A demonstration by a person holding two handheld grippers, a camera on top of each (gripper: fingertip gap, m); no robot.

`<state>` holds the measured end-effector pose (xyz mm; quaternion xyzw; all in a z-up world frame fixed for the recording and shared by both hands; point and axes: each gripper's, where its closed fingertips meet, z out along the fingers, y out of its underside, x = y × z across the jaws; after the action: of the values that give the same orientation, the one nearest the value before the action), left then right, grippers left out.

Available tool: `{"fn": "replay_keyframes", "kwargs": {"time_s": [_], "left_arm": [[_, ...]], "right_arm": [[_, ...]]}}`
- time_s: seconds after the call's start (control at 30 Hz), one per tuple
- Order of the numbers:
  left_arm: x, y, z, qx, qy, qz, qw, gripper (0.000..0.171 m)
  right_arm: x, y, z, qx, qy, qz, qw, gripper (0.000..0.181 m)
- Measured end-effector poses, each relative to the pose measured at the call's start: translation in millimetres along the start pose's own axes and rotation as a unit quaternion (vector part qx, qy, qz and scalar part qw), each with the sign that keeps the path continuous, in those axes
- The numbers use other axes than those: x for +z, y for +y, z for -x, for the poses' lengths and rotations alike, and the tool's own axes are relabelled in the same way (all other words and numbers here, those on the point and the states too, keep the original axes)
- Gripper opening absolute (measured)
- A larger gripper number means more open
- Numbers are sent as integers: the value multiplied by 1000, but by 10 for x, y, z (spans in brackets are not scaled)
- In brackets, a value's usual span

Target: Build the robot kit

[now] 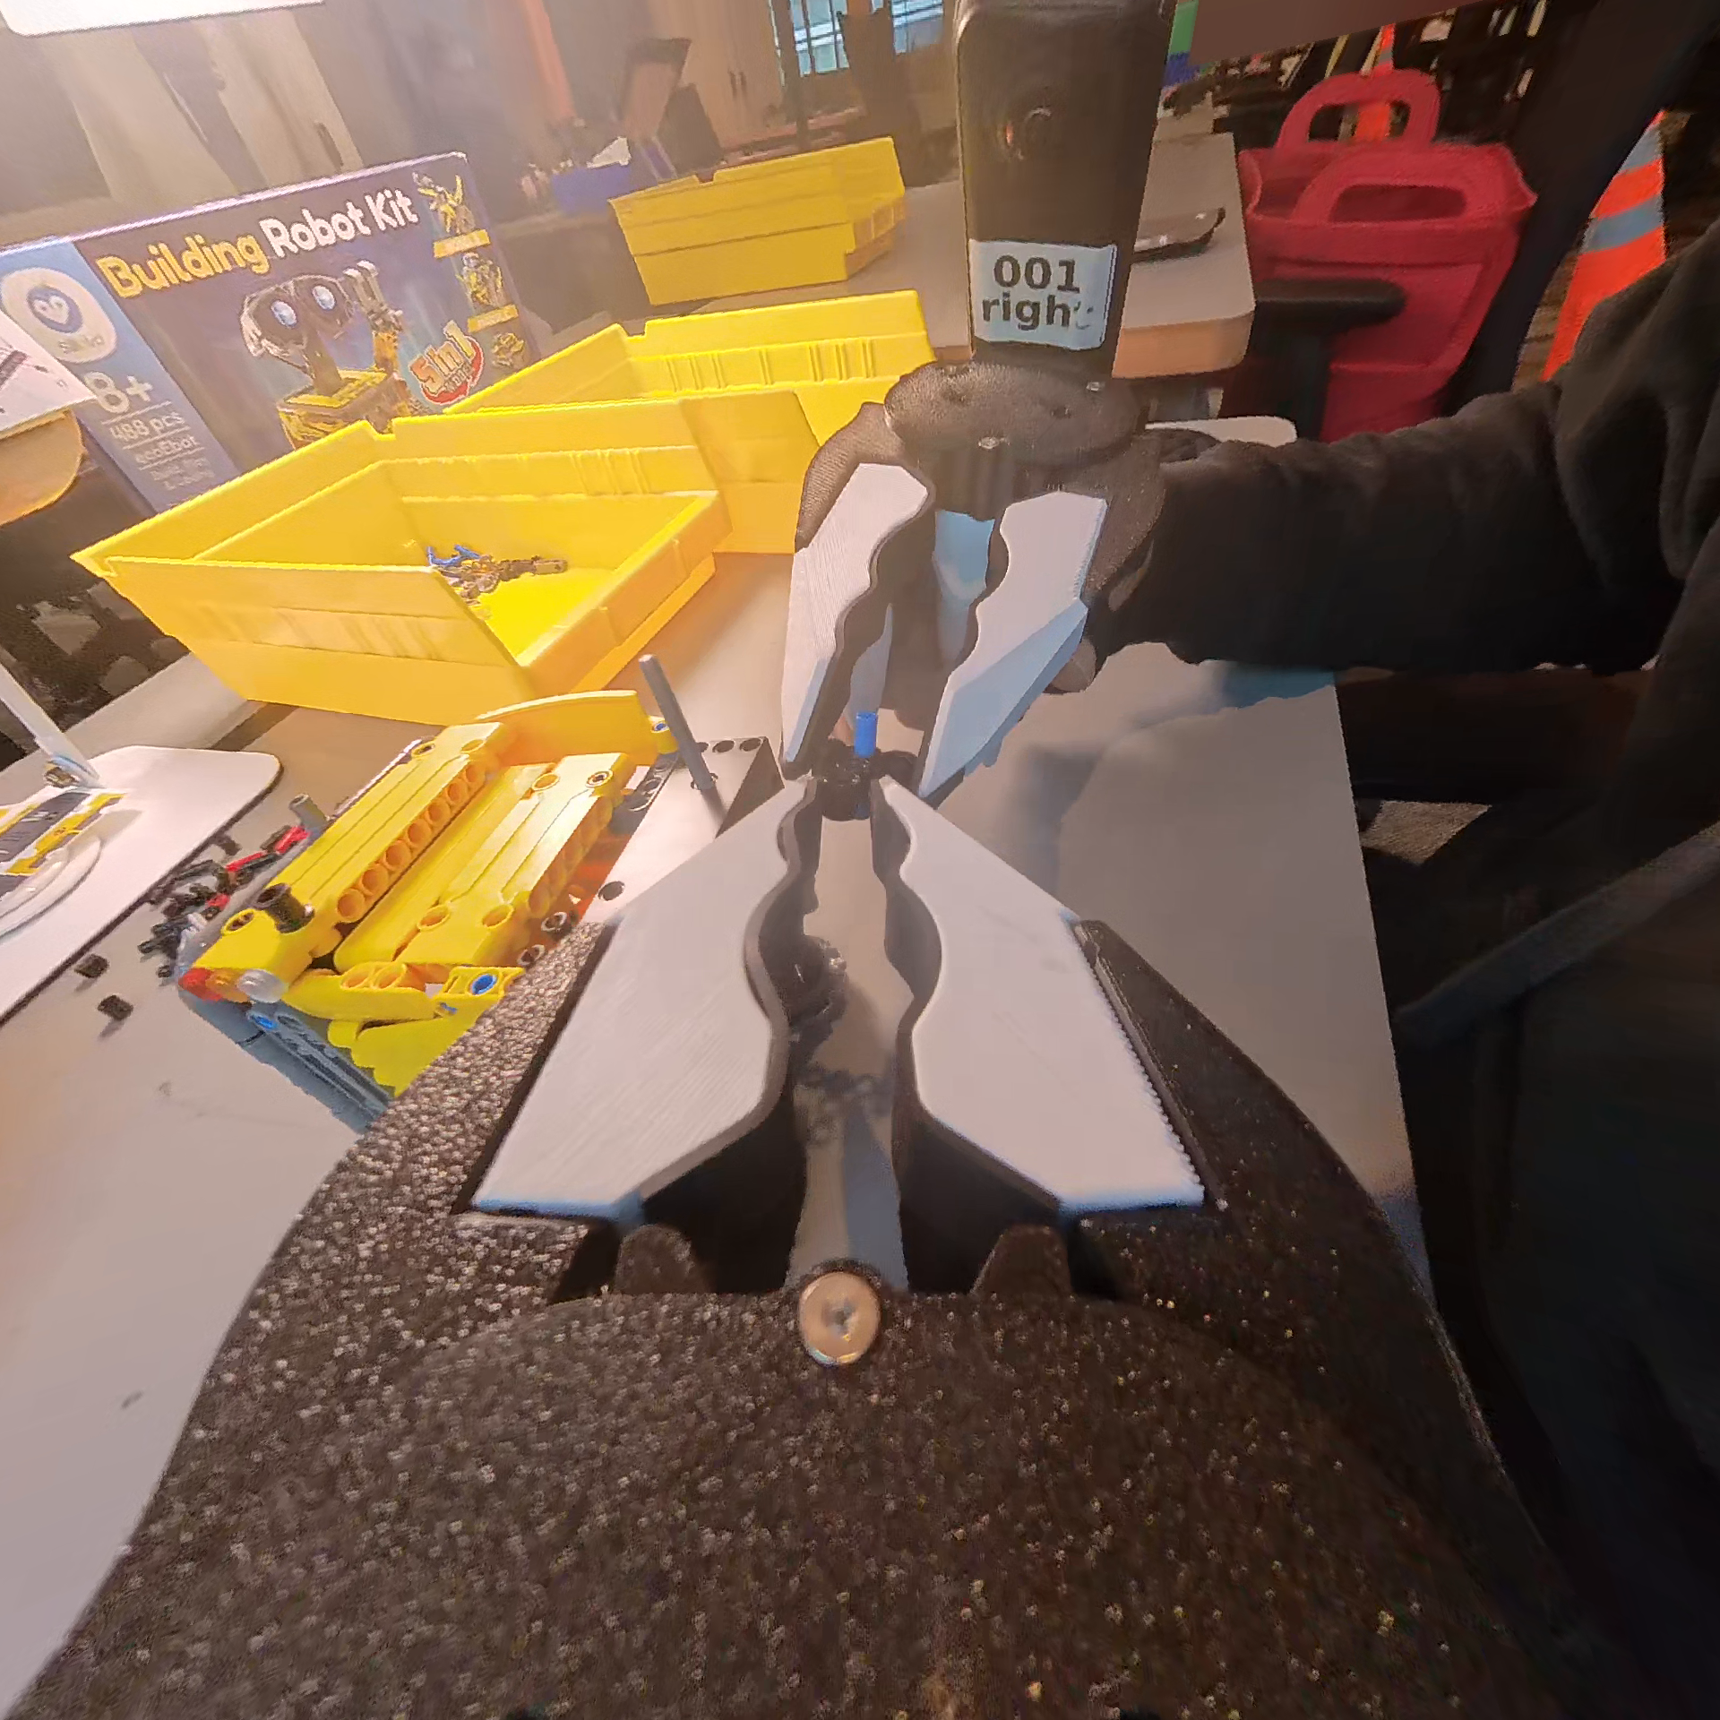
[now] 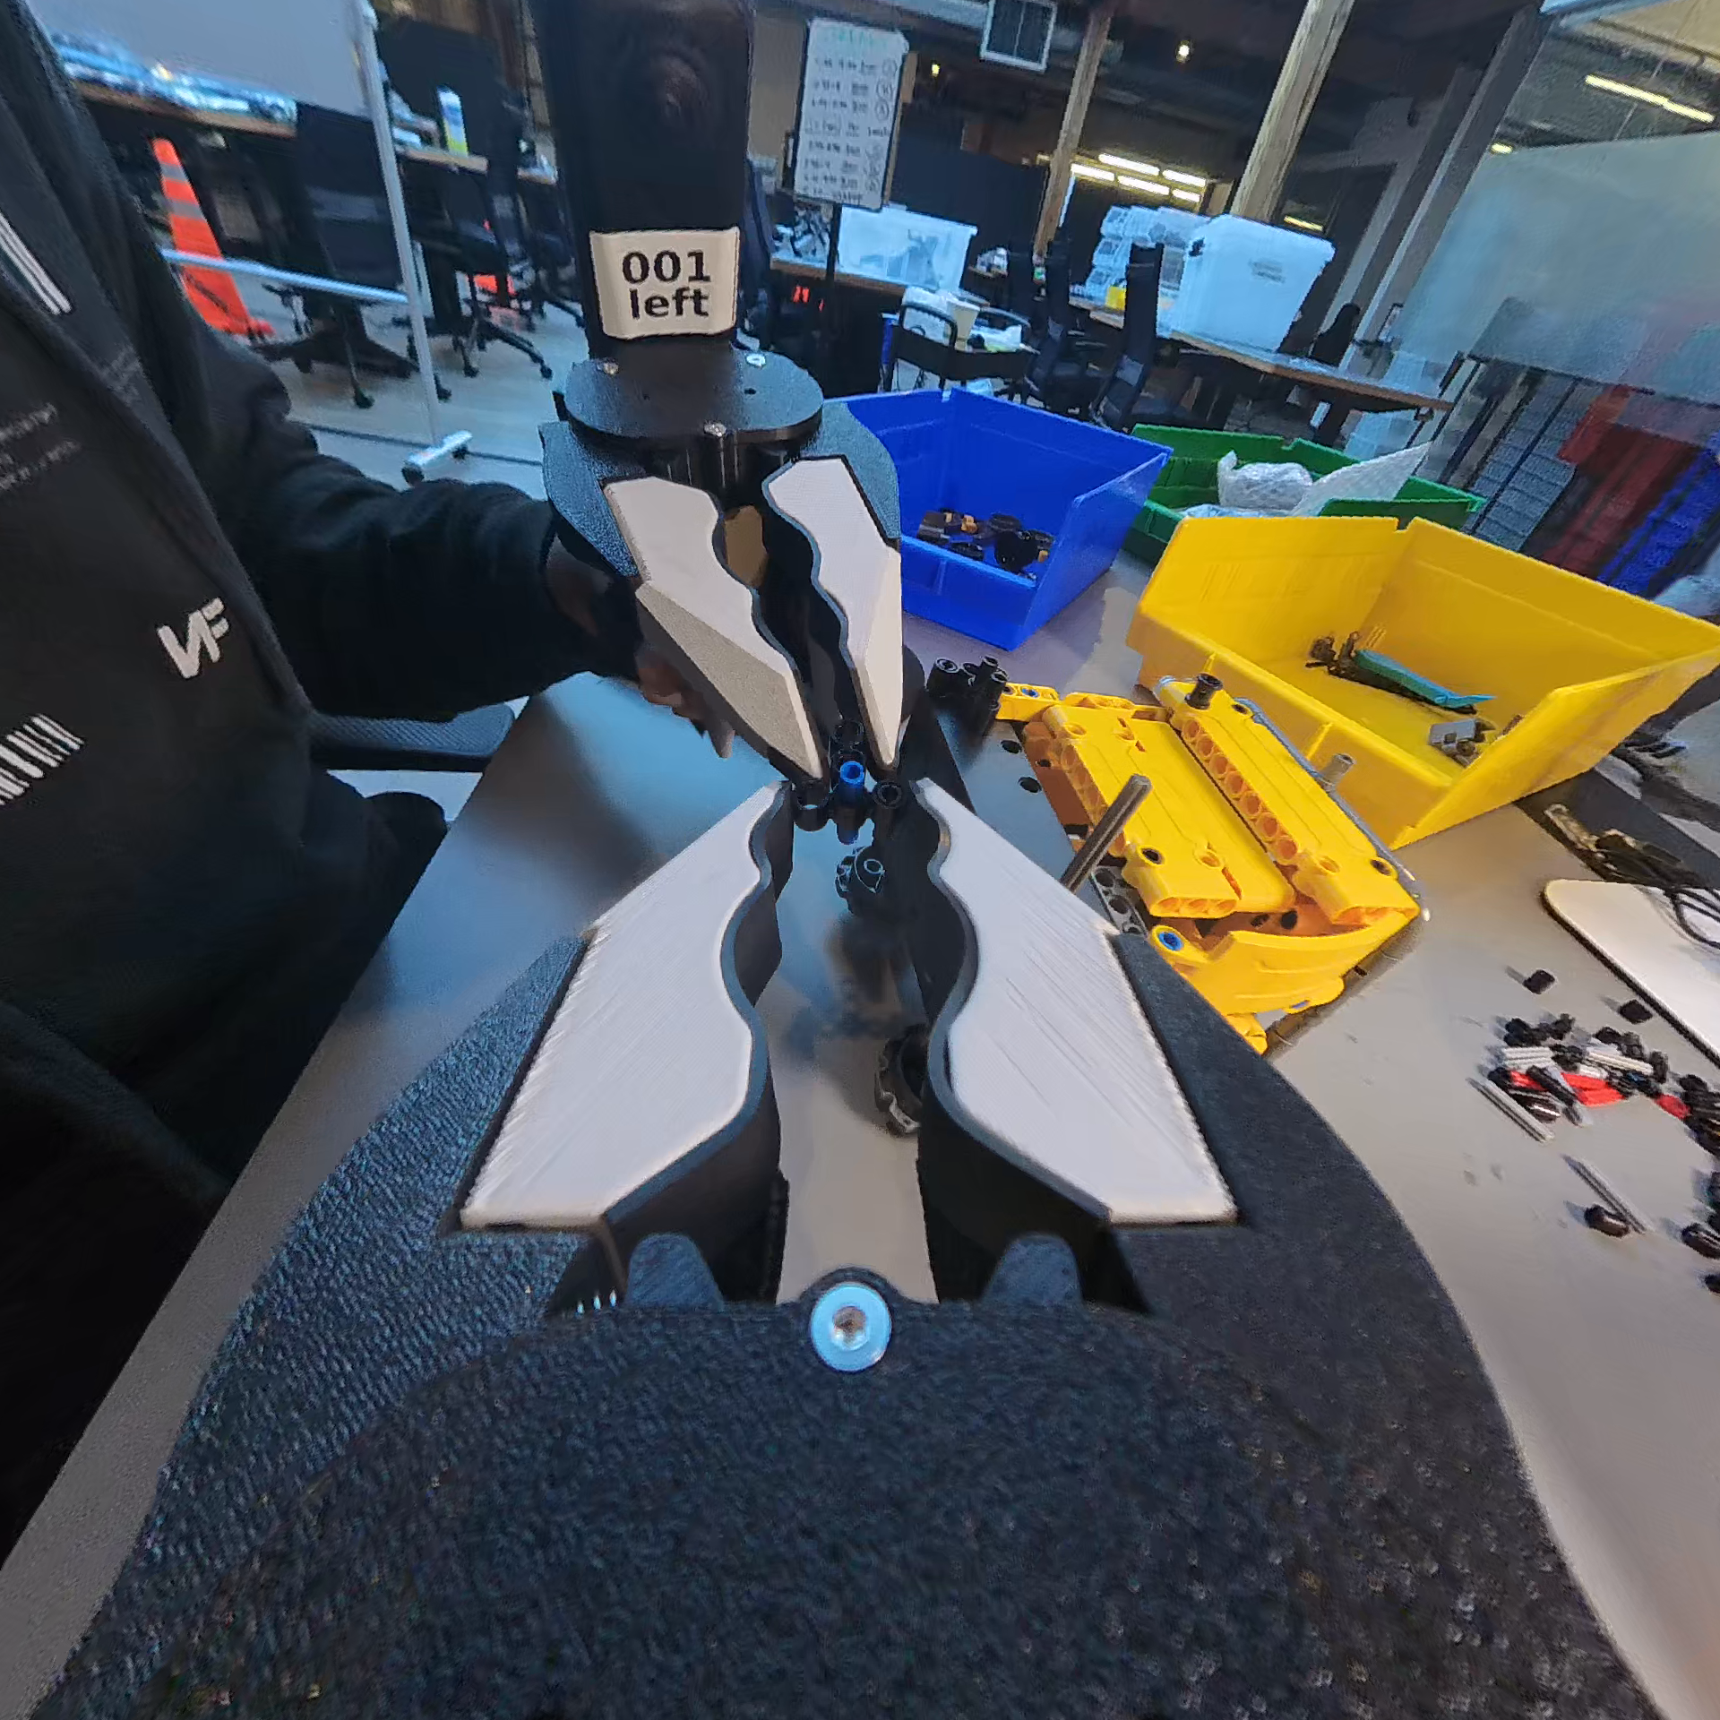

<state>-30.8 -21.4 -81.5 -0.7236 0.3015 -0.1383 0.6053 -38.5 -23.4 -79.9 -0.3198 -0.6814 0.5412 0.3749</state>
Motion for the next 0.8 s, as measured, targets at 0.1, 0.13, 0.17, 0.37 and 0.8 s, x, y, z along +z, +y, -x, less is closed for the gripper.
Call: {"fn": "replay_keyframes", "kwargs": {"time_s": [0.1,0.13,0.17,0.37,0.8], "left_arm": [[15,54,-18,19,5,19,1000,7],[20,69,-22,23,6,22,999,7],[23,79,-29,27,9,24,999,7],[20,44,-41,-3,21,-21,1000,5],[34,-8,-5,-16,23,-44,999,5]], "right_arm": [[-3,55,22,-6,-7,18,1000,24],[-3,76,32,-8,-9,24,1000,24],[-4,90,39,-9,-11,28,1000,24],[-34,61,28,1,-15,19,1000,24],[-58,0,-24,31,-26,5,999,23]]}}
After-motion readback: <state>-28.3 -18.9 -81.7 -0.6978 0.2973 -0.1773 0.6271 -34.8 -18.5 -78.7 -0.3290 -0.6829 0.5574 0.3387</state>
